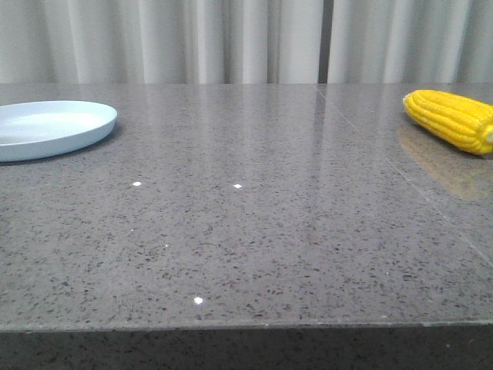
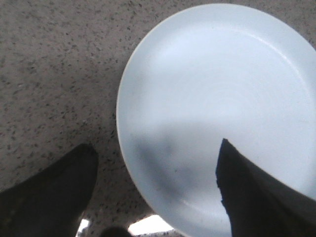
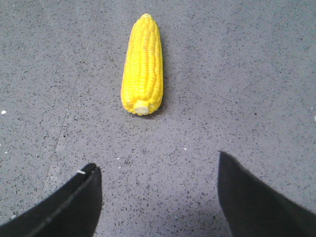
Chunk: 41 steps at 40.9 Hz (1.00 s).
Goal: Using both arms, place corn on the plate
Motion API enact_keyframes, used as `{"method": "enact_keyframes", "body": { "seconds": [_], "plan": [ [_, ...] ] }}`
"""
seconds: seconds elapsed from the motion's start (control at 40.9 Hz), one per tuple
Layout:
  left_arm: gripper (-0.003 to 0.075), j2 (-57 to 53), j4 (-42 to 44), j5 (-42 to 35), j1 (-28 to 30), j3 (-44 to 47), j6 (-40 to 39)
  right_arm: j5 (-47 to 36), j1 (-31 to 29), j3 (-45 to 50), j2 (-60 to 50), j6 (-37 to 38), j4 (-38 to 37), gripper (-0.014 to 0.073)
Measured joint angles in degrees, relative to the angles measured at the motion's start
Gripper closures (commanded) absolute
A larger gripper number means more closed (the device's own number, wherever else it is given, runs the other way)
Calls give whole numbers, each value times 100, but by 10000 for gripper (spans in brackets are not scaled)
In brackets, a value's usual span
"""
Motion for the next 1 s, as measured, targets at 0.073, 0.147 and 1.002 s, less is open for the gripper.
{"method": "enact_keyframes", "body": {
  "seconds": [0.073,0.147,1.002],
  "plan": [
    [230,253,-69,0,0,-92,10,0,0,0,0,0,0,73],
    [230,466,-96,-39,0,-149,22,0,0,0,0,0,0,73],
    [741,785,-202,10,-72,-507,43,0,0,0,0,0,0,73]
  ]
}}
